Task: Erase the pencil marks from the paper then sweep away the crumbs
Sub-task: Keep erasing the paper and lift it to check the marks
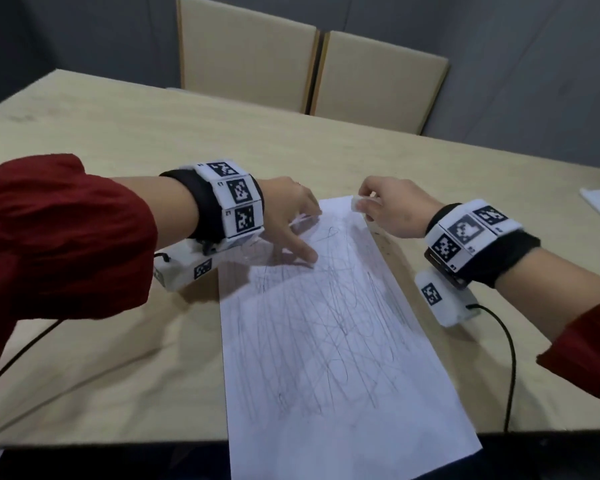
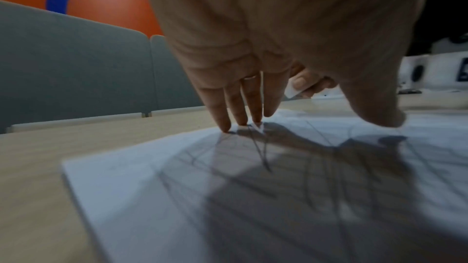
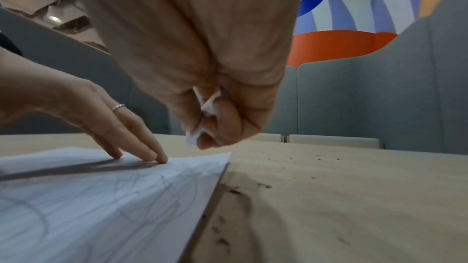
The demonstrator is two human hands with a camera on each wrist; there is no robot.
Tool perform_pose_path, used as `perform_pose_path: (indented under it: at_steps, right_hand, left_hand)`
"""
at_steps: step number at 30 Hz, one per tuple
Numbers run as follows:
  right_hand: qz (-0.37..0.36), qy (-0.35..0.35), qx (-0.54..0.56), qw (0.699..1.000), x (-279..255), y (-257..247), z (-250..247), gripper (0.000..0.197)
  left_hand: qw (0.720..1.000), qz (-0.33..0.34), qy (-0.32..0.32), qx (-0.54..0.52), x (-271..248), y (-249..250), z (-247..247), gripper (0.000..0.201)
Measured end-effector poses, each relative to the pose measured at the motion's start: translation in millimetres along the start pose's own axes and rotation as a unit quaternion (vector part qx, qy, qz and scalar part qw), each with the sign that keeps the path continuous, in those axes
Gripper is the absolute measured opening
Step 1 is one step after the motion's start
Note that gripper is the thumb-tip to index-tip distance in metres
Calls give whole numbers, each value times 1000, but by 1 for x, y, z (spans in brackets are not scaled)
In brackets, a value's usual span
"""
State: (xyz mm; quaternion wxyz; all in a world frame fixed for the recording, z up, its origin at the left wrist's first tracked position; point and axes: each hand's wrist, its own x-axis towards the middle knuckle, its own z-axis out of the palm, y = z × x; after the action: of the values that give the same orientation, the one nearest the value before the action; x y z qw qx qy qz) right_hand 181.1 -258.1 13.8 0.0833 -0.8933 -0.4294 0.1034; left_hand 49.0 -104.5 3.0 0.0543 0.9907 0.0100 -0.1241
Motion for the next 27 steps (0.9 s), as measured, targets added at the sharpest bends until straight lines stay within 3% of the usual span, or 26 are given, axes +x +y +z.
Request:
perform_pose_path:
  at_steps: [3,17,21,24,27]
  right_hand:
    - [-12,-12,-36,999,13,-7,3,16]
    - [-38,-33,-75,996,31,-22,10,21]
    - [-50,-22,-103,993,36,-25,10,24]
    - [-64,-31,-113,991,31,-26,13,26]
    - [-43,-15,-131,990,36,-25,9,25]
  left_hand:
    - [999,12,-30,22,3,1,4,113]
    - [998,44,-33,13,8,-4,16,106]
    - [999,39,-20,6,5,-3,14,118]
    - [999,36,-12,5,3,-5,15,89]
    - [999,42,-18,22,3,-1,12,109]
